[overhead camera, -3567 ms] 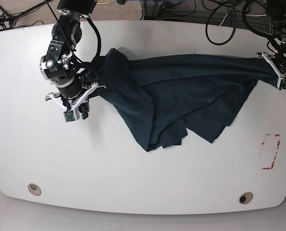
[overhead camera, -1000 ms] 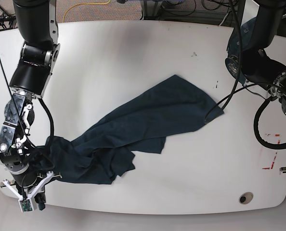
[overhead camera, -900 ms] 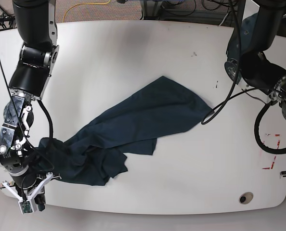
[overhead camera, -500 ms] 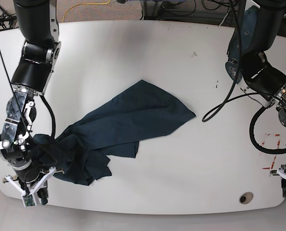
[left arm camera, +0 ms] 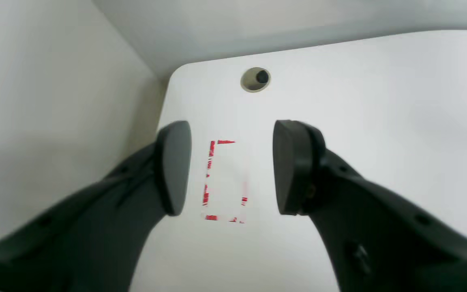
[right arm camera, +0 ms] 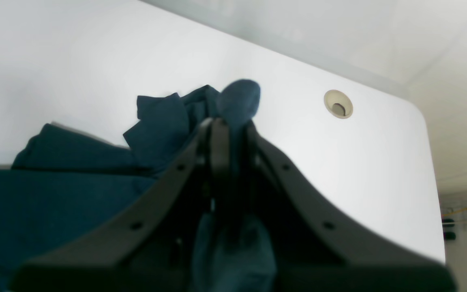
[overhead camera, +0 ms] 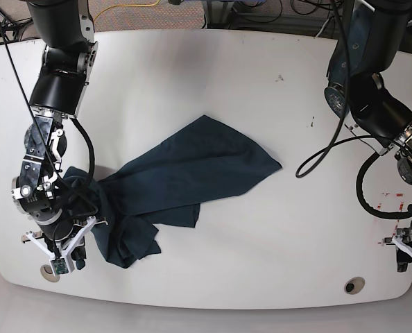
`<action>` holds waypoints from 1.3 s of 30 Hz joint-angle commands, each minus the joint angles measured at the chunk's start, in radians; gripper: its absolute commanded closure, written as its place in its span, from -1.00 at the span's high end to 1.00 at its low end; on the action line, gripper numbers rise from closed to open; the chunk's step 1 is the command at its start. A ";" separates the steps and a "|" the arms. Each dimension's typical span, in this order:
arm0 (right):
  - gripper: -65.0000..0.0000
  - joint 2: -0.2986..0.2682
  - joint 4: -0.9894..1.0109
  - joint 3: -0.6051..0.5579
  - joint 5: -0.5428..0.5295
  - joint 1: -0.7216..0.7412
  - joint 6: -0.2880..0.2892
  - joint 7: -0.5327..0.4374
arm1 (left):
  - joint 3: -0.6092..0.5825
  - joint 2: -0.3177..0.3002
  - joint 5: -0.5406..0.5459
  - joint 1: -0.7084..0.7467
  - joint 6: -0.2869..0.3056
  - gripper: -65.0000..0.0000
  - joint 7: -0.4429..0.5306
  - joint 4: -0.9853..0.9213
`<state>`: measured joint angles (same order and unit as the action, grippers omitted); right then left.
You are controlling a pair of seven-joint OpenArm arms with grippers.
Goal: Fold the T-shirt properly
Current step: 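Lift the shirt with both grippers and swing it toward the right gripper, then release the shirt from the left gripper and move it toward the shirt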
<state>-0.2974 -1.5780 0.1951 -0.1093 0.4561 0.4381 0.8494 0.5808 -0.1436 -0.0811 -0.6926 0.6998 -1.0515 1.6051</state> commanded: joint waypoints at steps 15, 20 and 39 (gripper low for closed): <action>-0.96 -0.018 -0.081 -0.012 0.002 0.005 -0.004 -0.030 | -0.162 0.079 0.023 0.018 -0.002 0.41 0.081 -0.210; -0.96 -0.015 -0.091 -0.013 0.004 0.000 -0.002 -0.030 | -0.238 0.103 0.032 0.008 -0.063 0.51 0.160 -0.302; 0.36 -0.018 -0.116 -0.010 0.013 -0.028 -0.004 -0.029 | -0.551 0.085 0.030 0.308 -0.002 0.43 0.182 -0.025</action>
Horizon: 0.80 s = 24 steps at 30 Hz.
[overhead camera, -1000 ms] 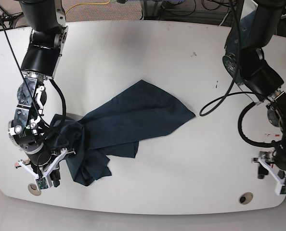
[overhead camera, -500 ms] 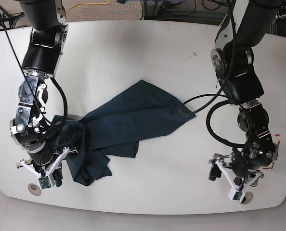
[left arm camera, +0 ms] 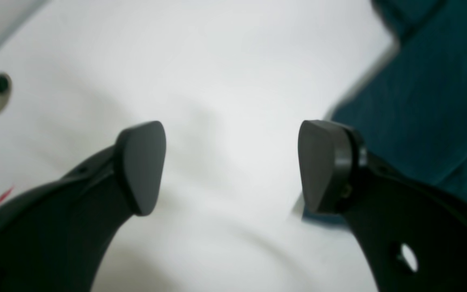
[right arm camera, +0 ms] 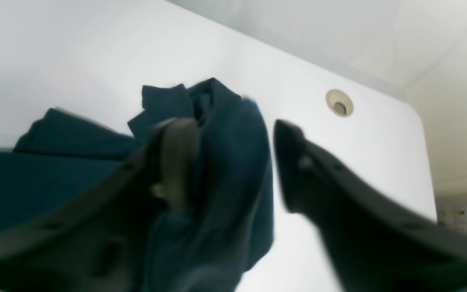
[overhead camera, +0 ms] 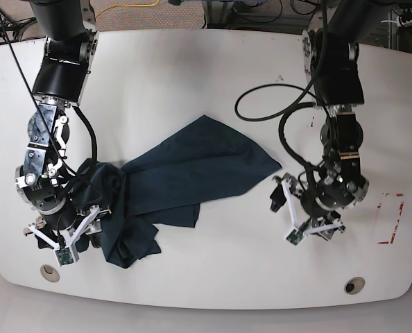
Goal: Fold the T-shirt properly
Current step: 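Release the shirt from the left gripper and move it toward the shirt, then grasp the shirt's middle fabric with the left gripper near the right gripper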
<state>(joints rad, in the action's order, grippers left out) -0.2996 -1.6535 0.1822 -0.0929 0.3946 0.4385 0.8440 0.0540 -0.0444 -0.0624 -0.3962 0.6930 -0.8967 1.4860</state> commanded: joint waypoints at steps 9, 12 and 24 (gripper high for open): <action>0.41 -0.022 -0.147 -0.001 -0.003 -0.024 0.009 -0.042 | -0.126 -0.040 0.000 0.169 0.005 0.51 0.056 0.230; 0.37 -0.022 -0.168 -0.005 -0.002 -0.040 0.013 -0.051 | -0.159 -0.030 -0.003 0.194 0.000 0.53 0.074 0.236; 0.36 -0.036 -0.131 -0.023 0.001 -0.053 0.014 -0.036 | -0.192 0.049 0.021 0.257 -0.131 0.57 0.118 0.209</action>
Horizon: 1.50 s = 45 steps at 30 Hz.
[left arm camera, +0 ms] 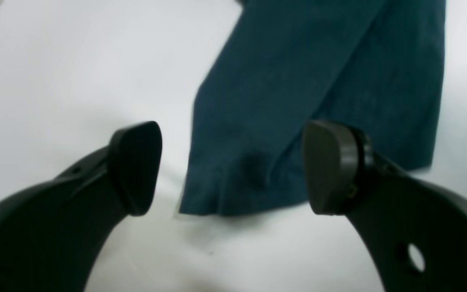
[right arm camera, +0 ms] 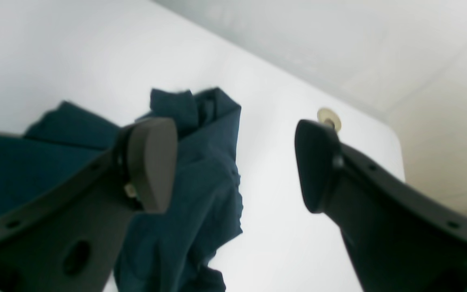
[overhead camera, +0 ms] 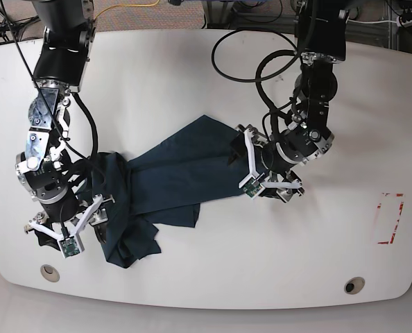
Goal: Fold the T-shirt properly
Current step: 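Grasp the shirt's middle fabric with the left gripper near the right gripper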
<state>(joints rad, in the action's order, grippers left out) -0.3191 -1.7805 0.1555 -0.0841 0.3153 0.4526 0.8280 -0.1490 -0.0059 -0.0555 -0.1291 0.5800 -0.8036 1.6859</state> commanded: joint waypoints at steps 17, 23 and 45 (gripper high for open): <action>0.36 -0.022 -0.005 0.022 -0.007 -0.003 0.009 -0.022 | -0.012 0.061 0.003 -0.083 -0.032 0.60 0.117 -0.217; 0.35 -0.020 -0.028 0.040 -0.005 -0.029 0.019 -0.022 | -0.037 0.078 0.005 -0.093 -0.014 0.60 0.142 -0.269; 0.35 -0.017 -0.052 0.026 -0.009 -0.073 0.006 -0.021 | -0.086 0.085 0.029 -0.087 0.023 0.50 0.136 -0.169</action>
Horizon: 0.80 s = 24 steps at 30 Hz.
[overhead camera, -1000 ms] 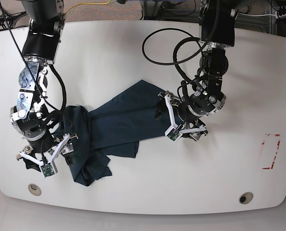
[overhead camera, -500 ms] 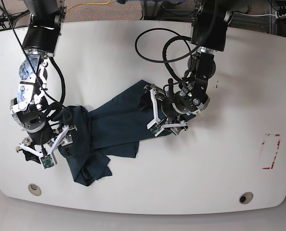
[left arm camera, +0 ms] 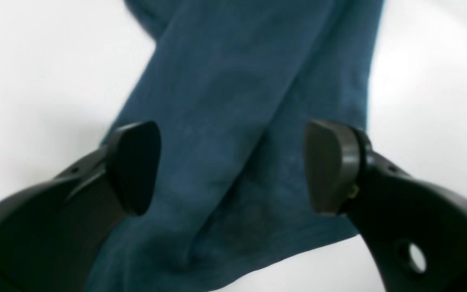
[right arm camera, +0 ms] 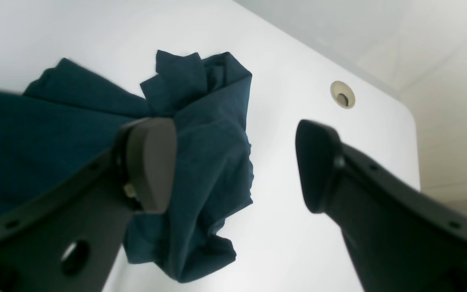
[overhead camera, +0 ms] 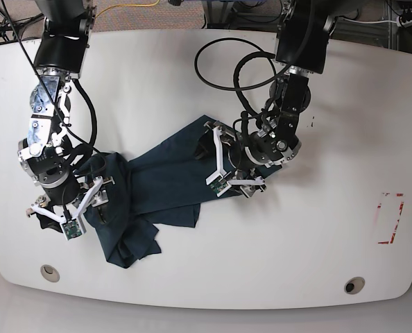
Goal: Fold the T-shirt properly
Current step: 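Grasp the shirt's middle fabric with the left gripper near the right gripper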
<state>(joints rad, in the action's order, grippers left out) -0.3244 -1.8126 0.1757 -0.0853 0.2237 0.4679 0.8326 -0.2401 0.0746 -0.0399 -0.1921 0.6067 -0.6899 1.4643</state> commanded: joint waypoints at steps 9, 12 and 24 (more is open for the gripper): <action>0.34 -0.010 -0.012 0.001 -0.012 0.007 -0.003 -0.028 | 0.016 -0.017 0.001 -0.034 0.023 -0.37 -0.025 0.052; 0.34 -0.010 -0.012 0.002 -0.012 0.004 -0.003 -0.029 | 0.018 -0.015 0.000 -0.040 0.031 -0.64 -0.033 0.037; 0.33 -0.001 -0.023 0.000 -0.015 -0.026 -0.004 -0.029 | 0.022 0.051 -0.007 -0.047 0.024 -1.00 -0.046 -0.015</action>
<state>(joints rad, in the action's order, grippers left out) -0.3180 -1.8133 0.1749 -0.0902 0.1810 0.4683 0.8307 -0.2180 0.1074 -0.0593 -0.2134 0.6296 -0.7586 1.4376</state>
